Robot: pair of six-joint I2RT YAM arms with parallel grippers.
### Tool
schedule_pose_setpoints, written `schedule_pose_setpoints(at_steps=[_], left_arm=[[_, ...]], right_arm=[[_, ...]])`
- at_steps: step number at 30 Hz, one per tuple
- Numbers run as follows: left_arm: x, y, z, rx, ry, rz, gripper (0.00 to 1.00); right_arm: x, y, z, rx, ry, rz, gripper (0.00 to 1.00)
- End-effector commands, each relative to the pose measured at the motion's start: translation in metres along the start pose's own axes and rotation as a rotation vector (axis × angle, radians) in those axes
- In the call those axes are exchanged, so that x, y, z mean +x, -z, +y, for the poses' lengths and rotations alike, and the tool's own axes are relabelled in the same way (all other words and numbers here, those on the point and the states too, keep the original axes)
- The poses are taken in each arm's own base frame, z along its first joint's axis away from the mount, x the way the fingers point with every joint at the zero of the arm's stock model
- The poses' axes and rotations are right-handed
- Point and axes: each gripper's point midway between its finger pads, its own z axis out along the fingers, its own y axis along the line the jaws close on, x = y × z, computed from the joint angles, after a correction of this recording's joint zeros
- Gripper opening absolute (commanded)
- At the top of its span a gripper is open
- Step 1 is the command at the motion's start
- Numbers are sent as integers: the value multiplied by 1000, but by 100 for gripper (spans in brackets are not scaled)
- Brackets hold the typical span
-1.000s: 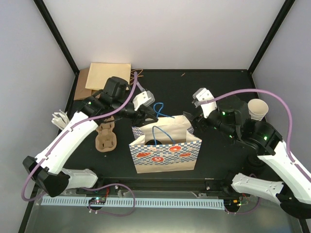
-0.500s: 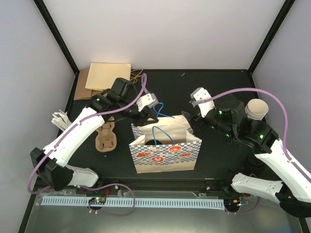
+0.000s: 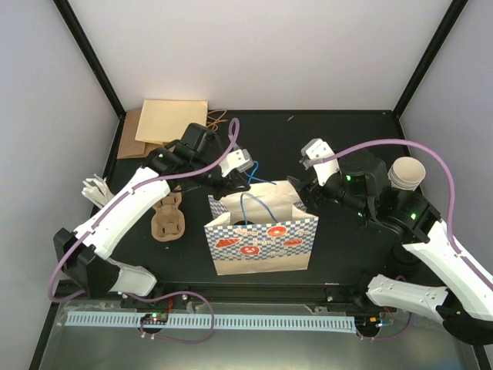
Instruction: Pack the takeout coffee
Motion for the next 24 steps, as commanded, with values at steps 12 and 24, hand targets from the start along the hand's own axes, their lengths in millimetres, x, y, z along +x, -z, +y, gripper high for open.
schedule_pose_setpoints(at_steps=[12, 24], left_arm=[[-10, 45, 76, -295, 104, -44, 2], [-9, 89, 138, -513, 213, -106, 2]], right_arm=[[-2, 5, -40, 234, -70, -25, 82], [4, 2, -44, 262, -82, -7, 82]])
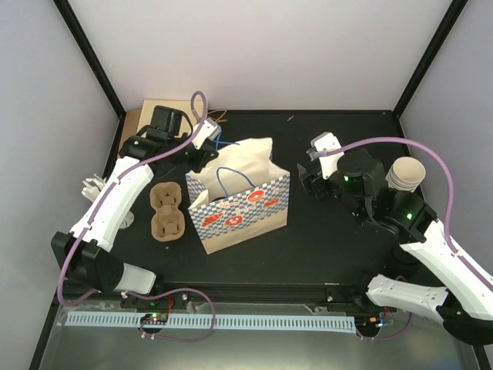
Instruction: Pack the takeout coffee
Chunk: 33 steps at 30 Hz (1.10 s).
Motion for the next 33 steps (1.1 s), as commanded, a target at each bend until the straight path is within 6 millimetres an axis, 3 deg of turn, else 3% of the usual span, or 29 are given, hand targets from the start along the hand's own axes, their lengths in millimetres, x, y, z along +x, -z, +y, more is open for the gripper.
schedule_pose_setpoints(at_steps=[1, 8, 19, 29, 33], left_arm=[[-26, 15, 36, -128, 32, -78, 2], [-19, 27, 80, -224, 150, -98, 2], [-7, 56, 124, -376, 254, -128, 2], [2, 59, 132, -400, 286, -123, 2], [1, 60, 130, -392, 295, -132, 8]], right_arm=[[0, 1, -8, 43, -30, -11, 82], [12, -7, -8, 52, -40, 32, 82], [25, -17, -6, 42, -58, 69, 82], [41, -31, 4, 7, -93, 120, 82], [46, -35, 8, -3, -99, 136, 84]])
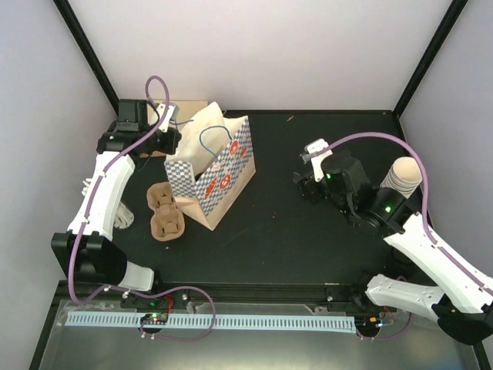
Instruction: Pack the takeout coffee
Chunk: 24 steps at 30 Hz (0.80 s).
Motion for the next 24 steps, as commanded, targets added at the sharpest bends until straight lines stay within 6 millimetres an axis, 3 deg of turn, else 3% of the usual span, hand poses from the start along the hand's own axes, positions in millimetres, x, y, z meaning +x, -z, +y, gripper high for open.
schedule_pose_setpoints(at_steps=[1, 9, 18, 24], left_arm=[[-15, 14, 2, -19, 10, -65, 12], [-18, 38, -9, -8, 30, -124, 53], [-8, 71, -5, -102, 71, -192, 75], [-1, 104, 2, -200, 130, -271, 99]], right_arm=[[2, -4, 3, -15, -40, 3, 85], [21, -21, 13, -30, -82, 71, 94], [26, -23, 13, -25, -106, 64, 100], [38, -34, 5, 49, -200, 106, 100]])
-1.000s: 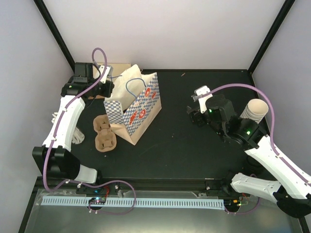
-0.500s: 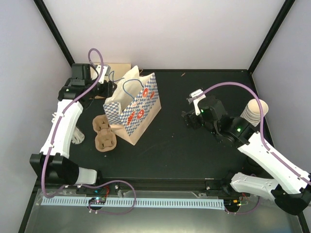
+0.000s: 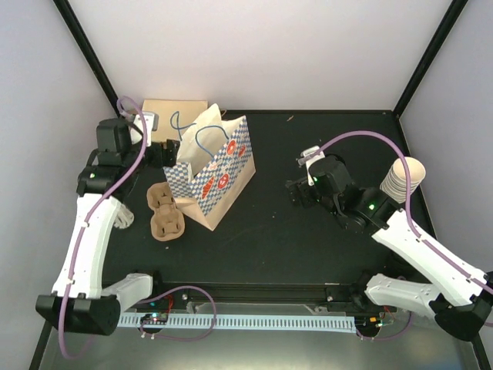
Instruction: Pack the takeout coffee
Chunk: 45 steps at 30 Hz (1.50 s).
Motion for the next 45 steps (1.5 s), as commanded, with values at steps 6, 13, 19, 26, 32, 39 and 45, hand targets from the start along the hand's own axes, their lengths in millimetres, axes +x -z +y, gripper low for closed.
schedule_pose_setpoints(at_steps=[6, 13, 19, 26, 32, 39, 45], left_arm=[[12, 48, -15, 41, 147, -107, 99], [74, 61, -35, 134, 237, -15, 99], [104, 78, -56, 238, 305, 15, 99], [108, 91, -88, 424, 351, -9, 99], [97, 96, -118, 543, 300, -28, 99], [86, 98, -157, 658, 203, -20, 99], [72, 99, -176, 703, 40, -16, 99]], right_arm=[[3, -15, -17, 131, -152, 32, 100], [13, -33, -24, 159, -142, 48, 100], [16, -44, -41, 193, -184, 99, 91], [3, -25, -65, 265, -239, 102, 95], [-15, -7, -74, 312, -271, 101, 100], [-3, -9, -85, 377, -280, 166, 100], [-11, 11, -120, 444, -387, 152, 100]])
